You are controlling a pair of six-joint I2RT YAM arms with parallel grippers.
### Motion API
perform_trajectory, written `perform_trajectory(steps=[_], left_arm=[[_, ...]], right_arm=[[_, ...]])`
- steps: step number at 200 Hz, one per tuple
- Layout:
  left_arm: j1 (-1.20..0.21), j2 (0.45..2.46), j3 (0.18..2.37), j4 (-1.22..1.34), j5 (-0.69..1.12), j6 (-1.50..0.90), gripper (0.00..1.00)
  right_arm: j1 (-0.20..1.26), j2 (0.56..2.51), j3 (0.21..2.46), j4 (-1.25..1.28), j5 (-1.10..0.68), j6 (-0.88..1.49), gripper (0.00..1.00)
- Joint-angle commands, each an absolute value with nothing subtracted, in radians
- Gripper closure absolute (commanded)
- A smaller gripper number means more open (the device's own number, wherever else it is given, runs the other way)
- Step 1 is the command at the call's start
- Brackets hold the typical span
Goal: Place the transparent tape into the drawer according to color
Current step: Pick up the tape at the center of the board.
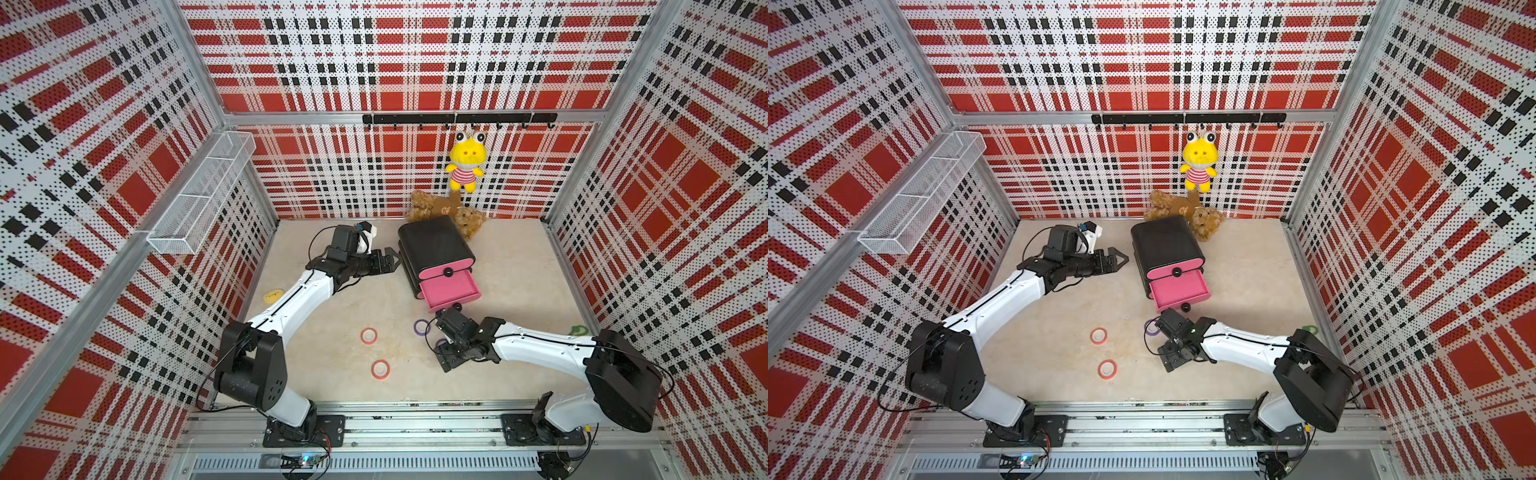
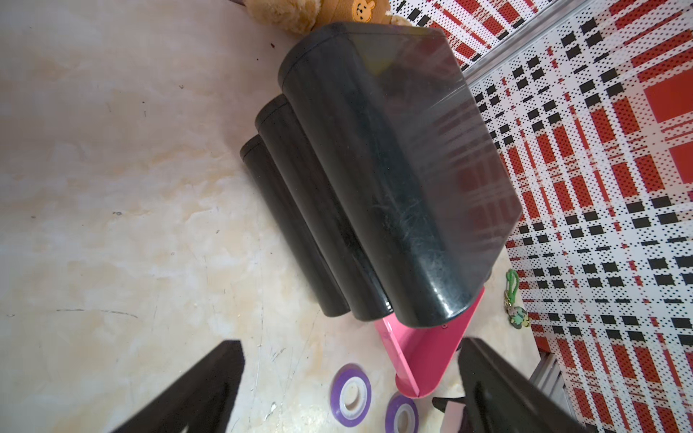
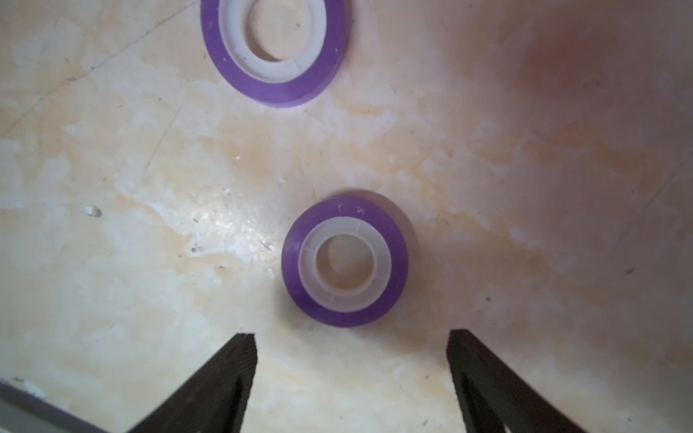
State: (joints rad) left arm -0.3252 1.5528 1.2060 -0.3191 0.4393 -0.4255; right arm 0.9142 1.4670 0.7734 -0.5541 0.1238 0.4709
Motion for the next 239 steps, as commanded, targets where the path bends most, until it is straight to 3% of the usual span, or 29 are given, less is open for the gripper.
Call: perform_trajectory(steps=[1,102,239], left_arm=[[-0.311,1.529,1.198,-0.288,0.461,-0.416,0.02],[-0.296,1.519,1.18,-0.29,0.472,-0.408,0.01],[-0.281,1.516,1.187,-0.289,0.484,-0.406,0.01]], right_arm=[[0.943,1.473,0.758,-0.462,0.224,0.529,0.14],[0.951,1.612,0.805,-0.402,0.18,0.581,0.18],[0.95,1.627,0.824,-0.492,0.146,0.575,0.44]])
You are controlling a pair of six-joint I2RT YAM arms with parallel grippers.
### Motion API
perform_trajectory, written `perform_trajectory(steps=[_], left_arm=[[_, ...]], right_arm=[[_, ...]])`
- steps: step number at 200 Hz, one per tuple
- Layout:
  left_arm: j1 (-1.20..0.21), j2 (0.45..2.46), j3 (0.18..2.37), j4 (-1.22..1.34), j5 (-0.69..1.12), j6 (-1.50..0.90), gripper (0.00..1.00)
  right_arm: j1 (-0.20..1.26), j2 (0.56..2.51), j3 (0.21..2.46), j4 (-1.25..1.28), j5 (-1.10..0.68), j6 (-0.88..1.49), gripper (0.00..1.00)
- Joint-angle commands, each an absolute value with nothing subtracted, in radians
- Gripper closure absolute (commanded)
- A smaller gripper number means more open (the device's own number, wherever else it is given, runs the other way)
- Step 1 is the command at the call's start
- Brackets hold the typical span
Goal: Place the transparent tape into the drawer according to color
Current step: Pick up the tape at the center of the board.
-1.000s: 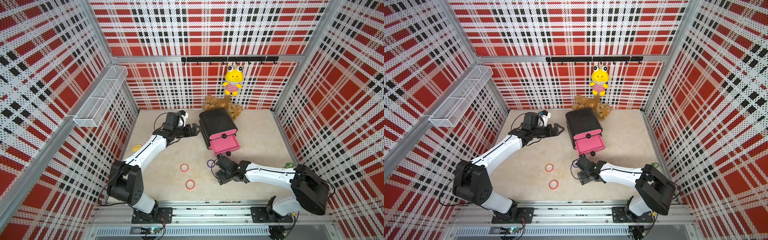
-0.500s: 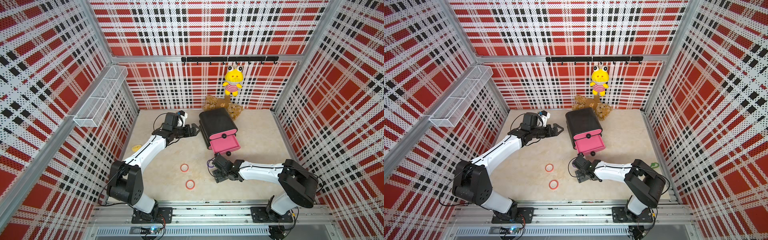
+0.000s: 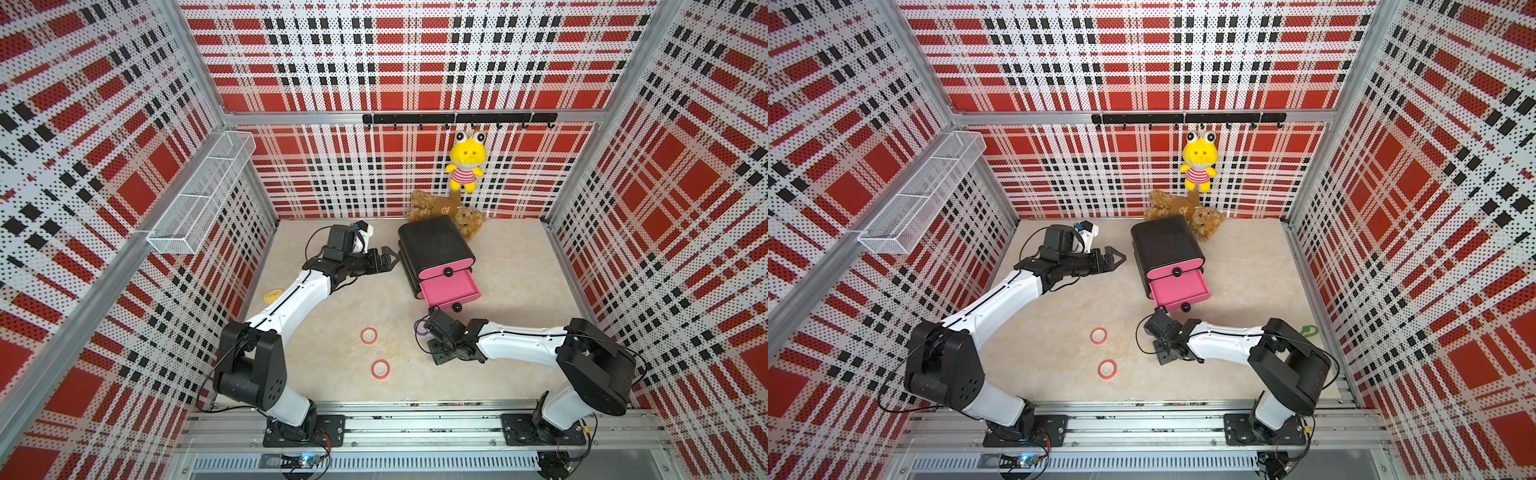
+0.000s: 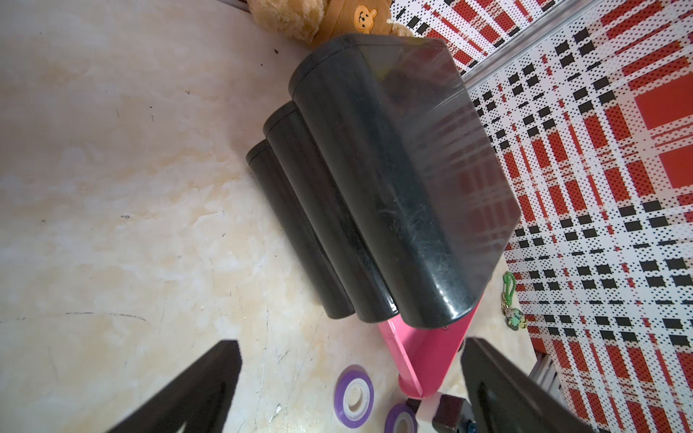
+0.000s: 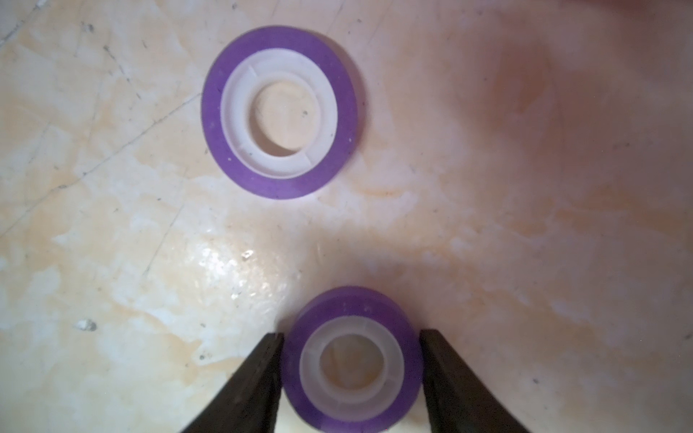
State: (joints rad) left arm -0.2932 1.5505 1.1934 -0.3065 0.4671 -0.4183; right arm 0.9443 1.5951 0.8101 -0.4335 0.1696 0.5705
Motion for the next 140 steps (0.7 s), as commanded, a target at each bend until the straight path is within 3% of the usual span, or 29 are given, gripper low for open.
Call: perform_trajectory(steps=[1,39,140], left_arm=[[-0.281,1.517,1.187,-0.289,0.485,-0.406,0.01],[-0.281,1.519,1.193,-0.29,0.487,-0.407,0.01],[-0.279,1.513,1.206,-0.295,0.486,-0.408,0.01]], right_arm=[[0.95,1.627,0.825,-0.492,0.146,0.574,0.44],[0.951,1.628,0.837,-0.502,0.144,0.576,0.53],[0.951,1.504,0.877,-0.585,0.149,0.596,0.56]])
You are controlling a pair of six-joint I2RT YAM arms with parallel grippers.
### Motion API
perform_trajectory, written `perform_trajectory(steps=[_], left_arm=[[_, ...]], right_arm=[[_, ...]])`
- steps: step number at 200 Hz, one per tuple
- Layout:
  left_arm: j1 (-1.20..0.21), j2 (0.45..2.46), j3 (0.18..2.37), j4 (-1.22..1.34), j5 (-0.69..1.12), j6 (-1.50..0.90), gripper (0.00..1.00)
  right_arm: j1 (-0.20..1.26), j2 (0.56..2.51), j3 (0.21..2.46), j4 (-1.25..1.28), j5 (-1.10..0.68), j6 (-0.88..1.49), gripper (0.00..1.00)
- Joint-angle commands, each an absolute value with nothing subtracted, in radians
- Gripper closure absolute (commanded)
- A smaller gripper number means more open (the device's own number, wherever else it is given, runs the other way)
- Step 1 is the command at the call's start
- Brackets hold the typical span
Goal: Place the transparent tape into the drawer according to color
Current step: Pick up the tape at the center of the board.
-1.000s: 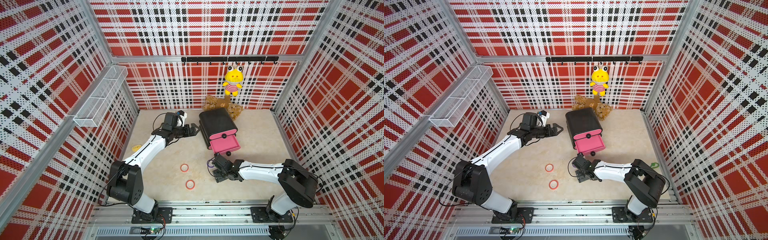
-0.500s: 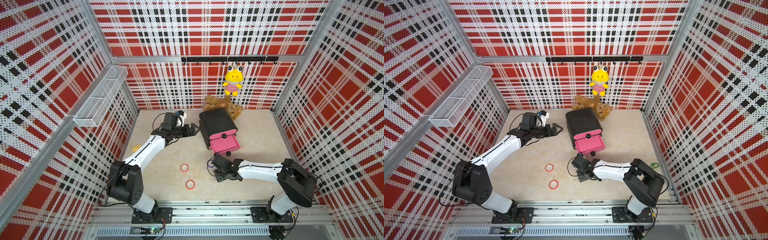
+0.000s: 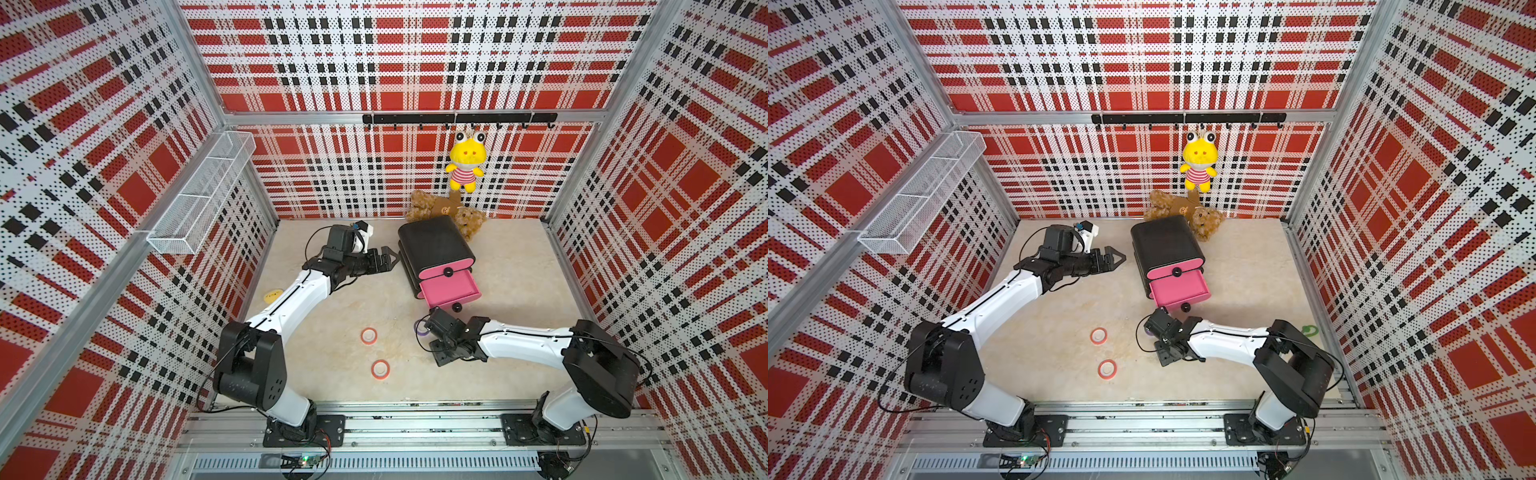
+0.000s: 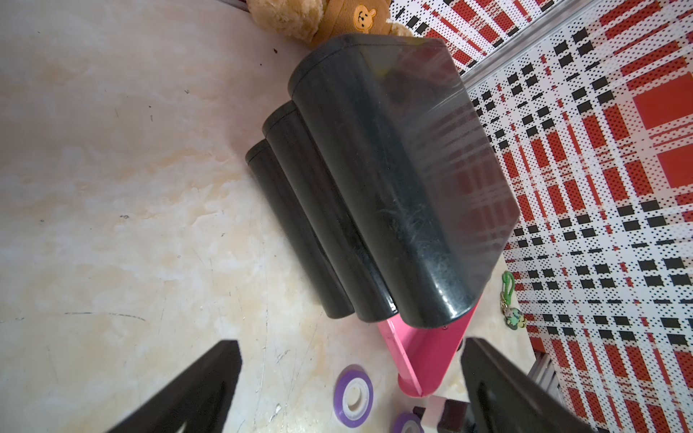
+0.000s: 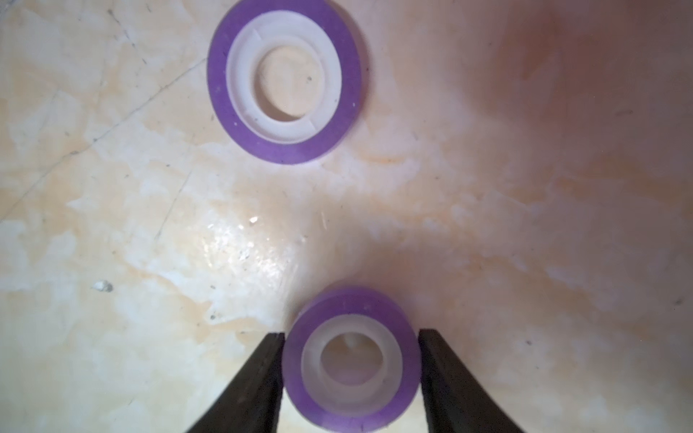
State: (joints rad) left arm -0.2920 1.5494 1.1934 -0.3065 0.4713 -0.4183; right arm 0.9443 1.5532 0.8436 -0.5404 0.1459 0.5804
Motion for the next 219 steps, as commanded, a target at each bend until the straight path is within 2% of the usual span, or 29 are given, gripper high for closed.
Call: perform_trajectory(steps=[1,168,219], left_arm=[[-0.279,1.514,1.206,-0.295,0.486,-0.407,0.01],[-0.282,1.519,1.184,-0.295,0.488,-0.4,0.01],[-0.284,1.509,1.16,-0.295,0.486,-0.396,0.01]], right_arm=[[0.951,1.504,0.877,-0.586,0.151,0.596,0.56],[0.947,1.321,1.087,-0.793,0.211,0.594,0.59],[0.851,1.331,1.161,-0.8,0.257,0.498,0.58]])
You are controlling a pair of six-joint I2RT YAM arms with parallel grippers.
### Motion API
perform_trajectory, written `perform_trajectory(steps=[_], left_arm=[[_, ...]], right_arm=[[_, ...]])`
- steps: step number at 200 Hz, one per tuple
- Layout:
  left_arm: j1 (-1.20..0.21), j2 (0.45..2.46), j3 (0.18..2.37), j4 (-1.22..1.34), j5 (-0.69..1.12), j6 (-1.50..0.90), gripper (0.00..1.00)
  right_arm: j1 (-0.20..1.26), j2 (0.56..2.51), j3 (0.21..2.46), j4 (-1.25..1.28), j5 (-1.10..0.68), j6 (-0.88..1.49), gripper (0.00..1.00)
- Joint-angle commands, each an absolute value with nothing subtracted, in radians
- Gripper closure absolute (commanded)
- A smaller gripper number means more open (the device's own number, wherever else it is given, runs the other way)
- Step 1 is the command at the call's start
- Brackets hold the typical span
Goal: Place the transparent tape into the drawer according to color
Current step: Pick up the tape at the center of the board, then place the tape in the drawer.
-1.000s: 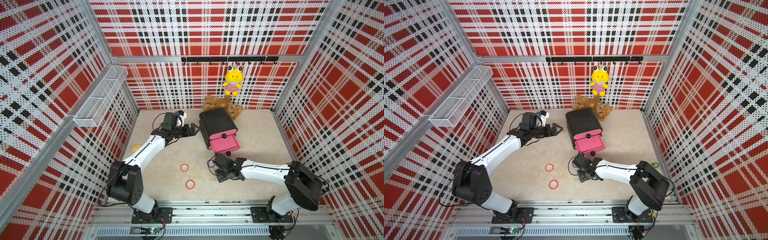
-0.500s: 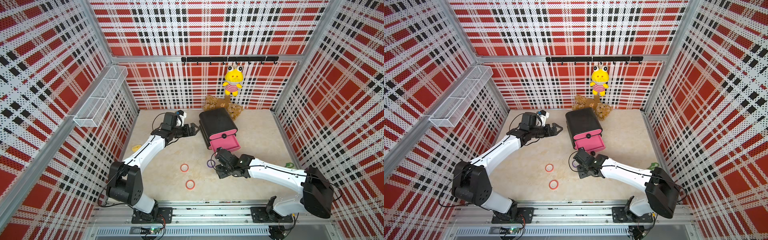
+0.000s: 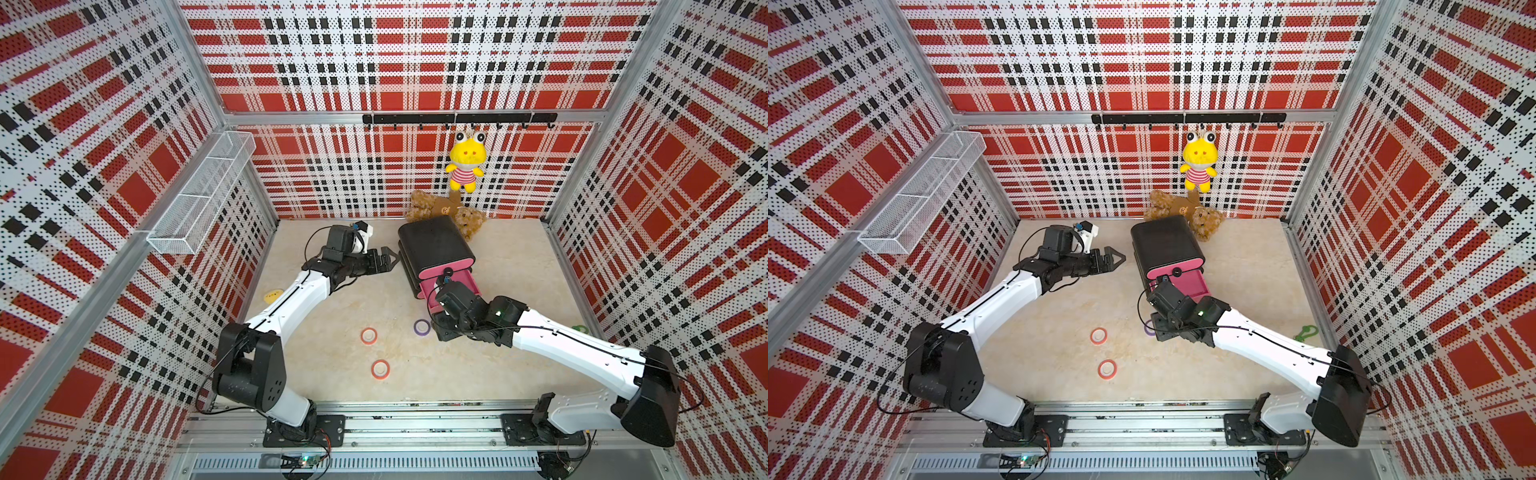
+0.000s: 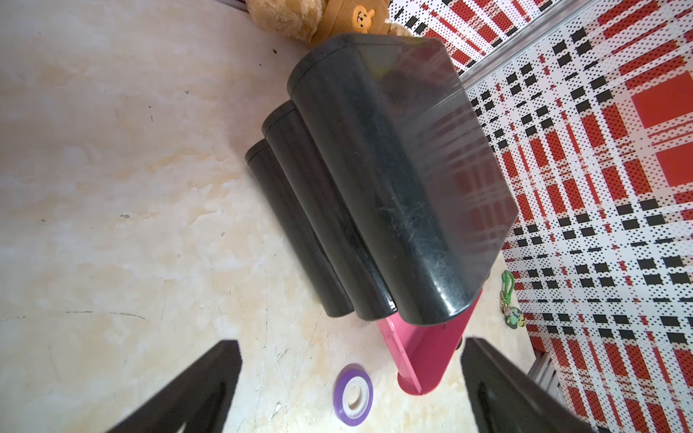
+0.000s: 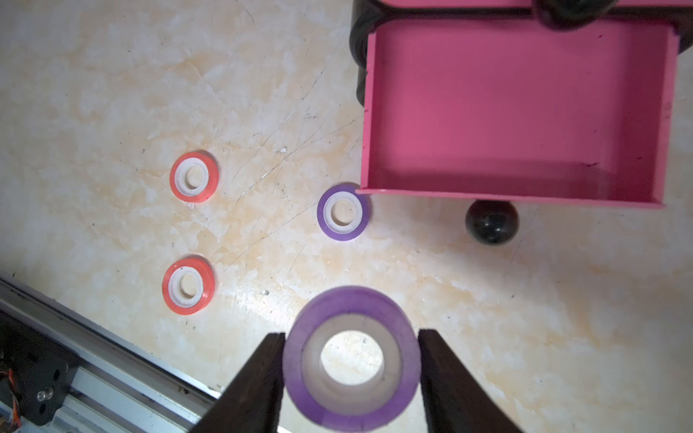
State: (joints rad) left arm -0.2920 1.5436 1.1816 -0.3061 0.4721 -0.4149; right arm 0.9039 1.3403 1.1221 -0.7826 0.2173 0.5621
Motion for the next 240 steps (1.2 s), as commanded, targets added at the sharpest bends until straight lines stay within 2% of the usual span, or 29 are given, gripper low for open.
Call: perform_trajectory(steps=[1,80,138,166,187,203,218,240], left_arm=[[-0.284,1.508,1.159,-0.295,0.486,-0.396,0.01],[-0.288,1.493,1.107,-0.296,0.475,-0.388,0.01],[-0.299,1.483,1.056,-0.296,0.474,-0.376,0.01],[-0.304,1.48,1.037,-0.295,0.473,-0.374,0.01],[-0.319,1.482,1.029,-0.305,0.465,-0.374,0.01],[-0.34,1.486,1.031,-0.325,0.441,-0.343,0.01],[-0.369,1.492,1.032,-0.346,0.4,-0.333,0.01],[-0.411,1.503,1.035,-0.376,0.355,-0.324,0.01]], right_arm=[[0.848,1.332,1.163,-0.799,0.256,0.496,0.58],[0.659,1.461,1.227,-0.701,0.238,0.35,0.57],[0.6,1.541,1.24,-0.611,0.227,0.318,0.56],[0.596,1.58,1.254,-0.607,0.217,0.309,0.49],[0.596,1.588,1.252,-0.601,0.219,0.313,0.33],[0.596,1.581,1.249,-0.597,0.224,0.316,0.27],[0.597,1.568,1.249,-0.598,0.227,0.317,0.23],[0.596,1.547,1.249,-0.603,0.229,0.319,0.22]])
